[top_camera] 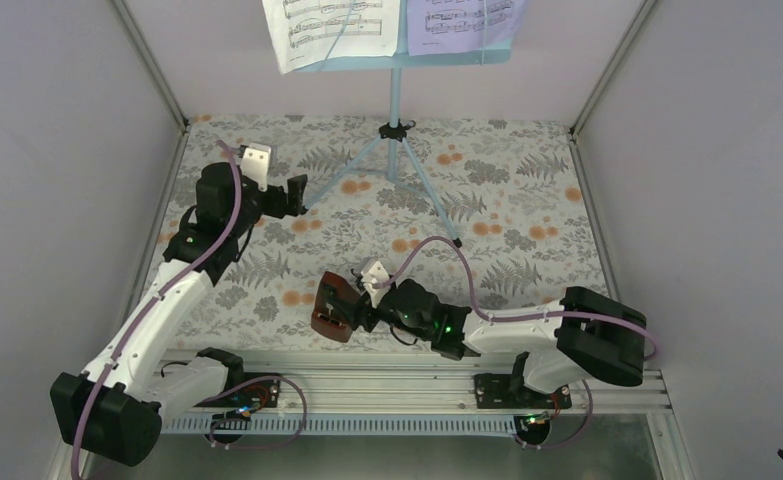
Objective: Pack up the instrument practice props
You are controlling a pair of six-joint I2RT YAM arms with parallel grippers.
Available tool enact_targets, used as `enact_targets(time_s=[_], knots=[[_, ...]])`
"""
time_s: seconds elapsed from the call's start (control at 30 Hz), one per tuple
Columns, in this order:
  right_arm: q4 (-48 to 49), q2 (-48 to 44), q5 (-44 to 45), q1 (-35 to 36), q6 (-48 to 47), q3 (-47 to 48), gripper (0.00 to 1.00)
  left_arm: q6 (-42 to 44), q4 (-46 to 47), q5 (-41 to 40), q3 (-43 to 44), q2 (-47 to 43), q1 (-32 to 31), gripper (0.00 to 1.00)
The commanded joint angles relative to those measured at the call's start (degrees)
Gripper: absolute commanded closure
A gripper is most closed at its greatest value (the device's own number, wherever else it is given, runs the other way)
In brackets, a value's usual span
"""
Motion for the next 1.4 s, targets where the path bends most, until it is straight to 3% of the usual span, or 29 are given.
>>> enact_targets(time_s=[0.0, 0.3, 0.53, 0.67, 1.37], knots=[[1.91, -0.98, 2.16, 0.30, 1.10, -0.99, 0.22, -1.34, 0.01, 3.40, 0.25, 0.09, 0.13, 0.02], [2.49, -0.77, 2.99, 0.34, 1.61, -1.31, 0.25, -8.61, -3.78, 23.13, -5.55, -3.05, 0.12, 0.11], [2.11, -0.80, 3.86, 0.30, 1.99, -1.11, 0.27, -10.82, -3.89, 40.52, -9.96, -1.71, 0.12, 0.33], [1.57, -0.78, 4.17, 0.30, 2.35, -0.91, 0.28, -10.40, -4.63, 45.22, -11.07, -1.20, 0.01, 0.38], [1.07, 1.42, 4.68, 0.30, 2.45, 1.05, 0.30, -6.48, -11.74, 48.93, -13.66, -0.27, -1.24, 0.52]])
